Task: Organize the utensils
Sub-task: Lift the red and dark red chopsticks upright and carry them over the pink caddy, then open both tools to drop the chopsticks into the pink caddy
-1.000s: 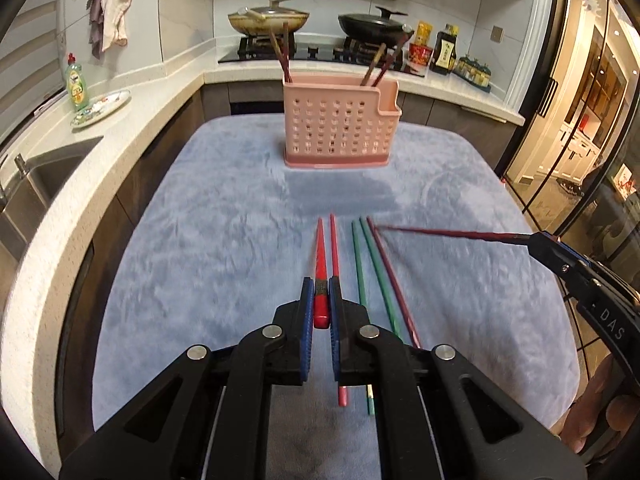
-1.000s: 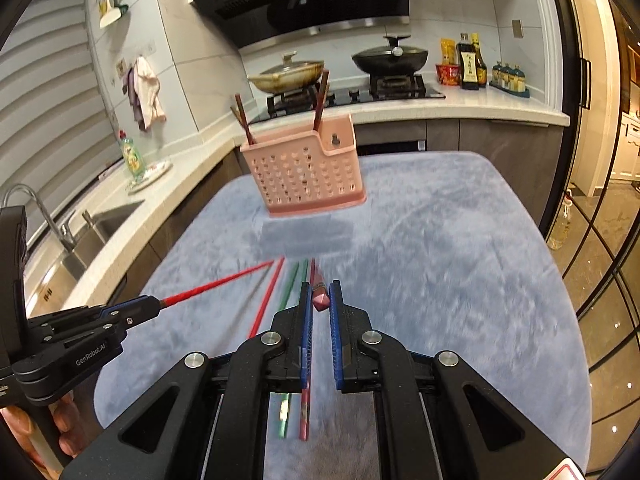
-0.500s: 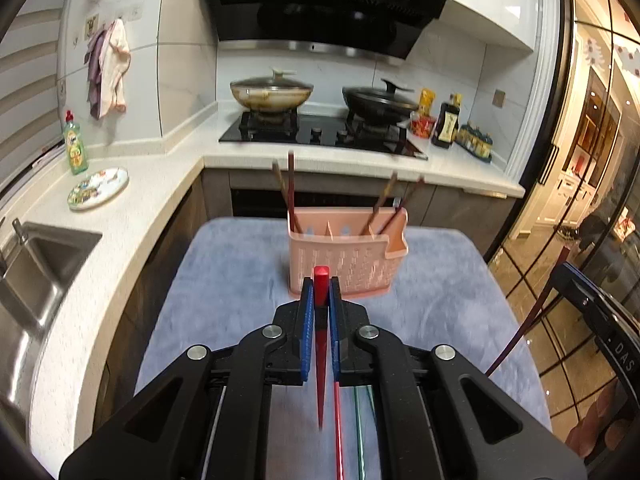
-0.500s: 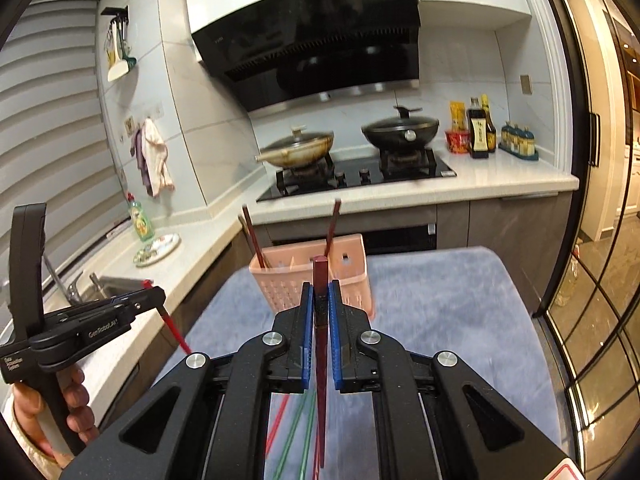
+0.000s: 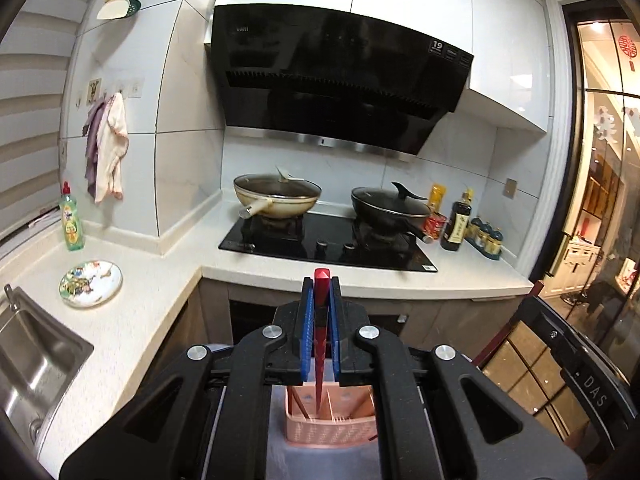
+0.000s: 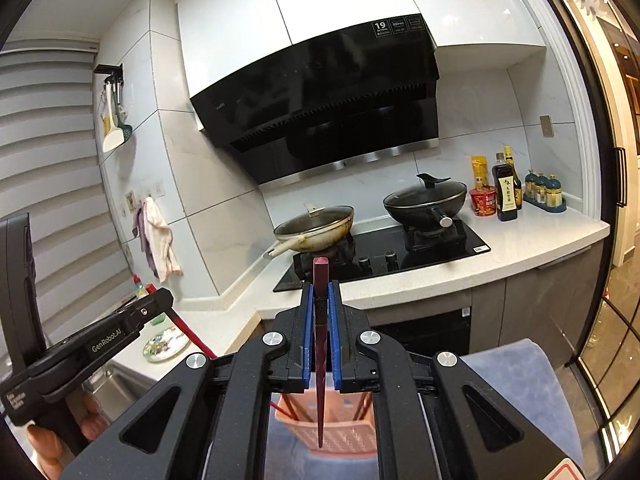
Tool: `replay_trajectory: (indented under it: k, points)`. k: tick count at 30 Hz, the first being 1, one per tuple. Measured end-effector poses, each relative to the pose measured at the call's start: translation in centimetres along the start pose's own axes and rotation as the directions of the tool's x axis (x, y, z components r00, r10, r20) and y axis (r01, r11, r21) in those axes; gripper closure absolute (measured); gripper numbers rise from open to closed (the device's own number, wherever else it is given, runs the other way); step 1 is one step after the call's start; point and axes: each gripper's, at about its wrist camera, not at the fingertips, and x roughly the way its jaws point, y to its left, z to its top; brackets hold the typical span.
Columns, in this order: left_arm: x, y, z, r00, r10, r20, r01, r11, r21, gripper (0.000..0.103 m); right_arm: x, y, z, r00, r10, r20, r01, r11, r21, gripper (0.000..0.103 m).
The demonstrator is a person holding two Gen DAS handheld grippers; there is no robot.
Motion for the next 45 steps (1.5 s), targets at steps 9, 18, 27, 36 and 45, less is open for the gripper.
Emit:
replay_trajectory:
  k: [9,18,27,36,45]
  points:
    - [4.8,0.1,-1.4,0.999,-0.003,-0.040,0.003,1.000,0.002,0.096,5.7,-0.5,-1.5,0.998,-0.035,-0.060,0.034,0.999,-0.020,0.096]
    - [6.8,0.6,-5.7,0.990,-0.013,-0.144,0.012,1.000,-0.007,0.096,8.1,-2.6,-7.2,0.982,-0.048,-0.185,0.048,0.999,-0.004,0.096]
    - [5.2,0.2,-7.1,0.988,0.031,-0.152,-0.028,0.999,0.025,0.073,5.3,-2.9,-6.6,0.986,-0.051,-0.156,0.054,0.998,0.016,0.090]
    - [1.2,-1.6,-8.3,0.986,0.069,-0.152,-0.055,0.994,0.092,0.067,0.1,-1.7,-7.0,0.989,-0.008,-0.145,0.008,1.000,-0.005,0.089]
    - [-3.0,-2.1,-10.7,0.980,0.109,-0.168,-0.087,0.988,0.130,0.065,-5.2,0.0,-10.1,0.986,-0.005,-0.168,-0.006,0.998,-0.069,0.089]
